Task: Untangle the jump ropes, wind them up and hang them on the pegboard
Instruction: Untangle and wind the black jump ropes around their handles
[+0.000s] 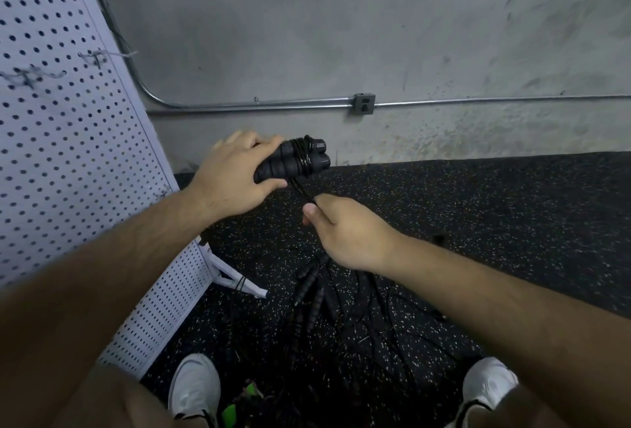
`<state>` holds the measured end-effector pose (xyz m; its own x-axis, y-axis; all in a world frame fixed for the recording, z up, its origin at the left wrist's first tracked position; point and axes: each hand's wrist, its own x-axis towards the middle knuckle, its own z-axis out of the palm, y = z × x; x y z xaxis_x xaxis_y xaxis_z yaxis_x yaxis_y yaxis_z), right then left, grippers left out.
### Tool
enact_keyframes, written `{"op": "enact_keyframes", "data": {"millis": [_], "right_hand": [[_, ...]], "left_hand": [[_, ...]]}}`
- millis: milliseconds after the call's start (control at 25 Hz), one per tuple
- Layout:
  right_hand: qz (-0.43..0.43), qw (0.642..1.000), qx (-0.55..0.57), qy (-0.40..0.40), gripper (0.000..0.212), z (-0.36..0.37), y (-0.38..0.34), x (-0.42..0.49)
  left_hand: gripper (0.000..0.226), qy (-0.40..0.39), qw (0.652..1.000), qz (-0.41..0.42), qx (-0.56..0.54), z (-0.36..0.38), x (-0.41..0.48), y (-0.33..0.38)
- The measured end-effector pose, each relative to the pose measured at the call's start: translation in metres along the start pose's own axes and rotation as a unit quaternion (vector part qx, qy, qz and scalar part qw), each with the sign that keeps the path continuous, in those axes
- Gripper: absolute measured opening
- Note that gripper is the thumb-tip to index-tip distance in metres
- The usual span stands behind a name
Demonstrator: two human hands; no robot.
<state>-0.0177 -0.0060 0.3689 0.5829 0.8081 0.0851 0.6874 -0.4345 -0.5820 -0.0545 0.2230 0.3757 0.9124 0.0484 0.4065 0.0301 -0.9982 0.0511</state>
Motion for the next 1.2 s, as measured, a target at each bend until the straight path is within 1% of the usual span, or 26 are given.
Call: {"op": "enact_keyframes", "data": {"millis": [120, 200, 280, 320, 440, 560, 680, 720, 760, 800, 840, 880, 920, 1000, 1040, 1120, 1200], "right_hand": [[-0.007, 0.995, -0.1, 0.001, 0.03, -0.024, -0.012, -0.011], [-0.012, 0.981, -0.194, 0.002, 0.022, -0.043, -0.014, -0.014], [-0.029, 0.964, -0.261, 0.034, 0.02, -0.057, -0.007, -0.01], [-0.039, 0.96, -0.273, 0.052, 0.021, -0.061, -0.002, -0.007], [-0.041, 0.97, -0.222, 0.085, 0.015, -0.069, 0.015, 0.001], [-0.035, 0.988, -0.129, 0.081, 0.013, -0.077, 0.037, 0.01], [-0.027, 0.995, -0.053, 0.077, 0.015, -0.079, 0.059, 0.019], [-0.028, 0.996, -0.011, 0.086, 0.016, -0.076, 0.064, 0.022], [-0.029, 0.995, 0.058, 0.082, 0.017, -0.073, 0.065, 0.022], [-0.01, 0.987, 0.146, 0.062, 0.017, -0.066, 0.067, 0.021], [0.019, 0.972, 0.232, 0.033, 0.016, -0.056, 0.067, 0.02], [0.051, 0.966, 0.253, 0.007, 0.013, -0.042, 0.066, 0.019], [0.062, 0.977, 0.206, -0.004, 0.009, -0.026, 0.065, 0.019], [0.042, 0.996, 0.081, -0.01, 0.025, 0.003, 0.062, 0.02], [0.024, 0.998, 0.057, -0.009, 0.03, 0.013, 0.057, 0.019], [-0.007, 1.0, 0.027, -0.012, 0.031, 0.02, 0.047, 0.017], [-0.005, 0.999, -0.012, -0.04, 0.035, 0.017, 0.036, 0.013]], "left_hand": [[0.075, -0.028, 0.999, 0.01, 0.024, 0.012, -0.002, -0.007], [0.075, -0.049, 0.998, 0.035, 0.027, 0.02, -0.007, -0.003], [0.075, -0.06, 0.996, 0.068, 0.024, 0.026, -0.012, 0.005], [0.076, -0.064, 0.994, 0.083, 0.023, 0.027, -0.014, 0.01], [0.074, -0.088, 0.988, 0.127, -0.001, 0.027, -0.023, 0.025], [0.071, -0.099, 0.981, 0.159, -0.043, 0.019, -0.033, 0.042], [0.073, -0.087, 0.978, 0.162, -0.099, 0.003, -0.039, 0.057], [0.074, -0.082, 0.978, 0.153, -0.117, -0.003, -0.04, 0.06], [0.076, -0.081, 0.978, 0.138, -0.135, -0.008, -0.041, 0.062], [0.077, -0.081, 0.978, 0.119, -0.152, -0.012, -0.042, 0.063], [0.078, -0.08, 0.978, 0.098, -0.166, -0.013, -0.042, 0.063], [0.078, -0.073, 0.979, 0.079, -0.172, -0.013, -0.04, 0.062], [0.078, -0.059, 0.982, 0.061, -0.17, -0.012, -0.037, 0.06], [0.078, -0.028, 0.988, 0.031, -0.149, -0.004, -0.03, 0.052], [0.078, -0.022, 0.99, 0.017, -0.137, 0.0, -0.027, 0.047], [0.078, -0.021, 0.993, -0.006, -0.117, 0.011, -0.021, 0.036], [0.077, -0.022, 0.995, -0.011, -0.094, 0.021, -0.018, 0.028]]}}
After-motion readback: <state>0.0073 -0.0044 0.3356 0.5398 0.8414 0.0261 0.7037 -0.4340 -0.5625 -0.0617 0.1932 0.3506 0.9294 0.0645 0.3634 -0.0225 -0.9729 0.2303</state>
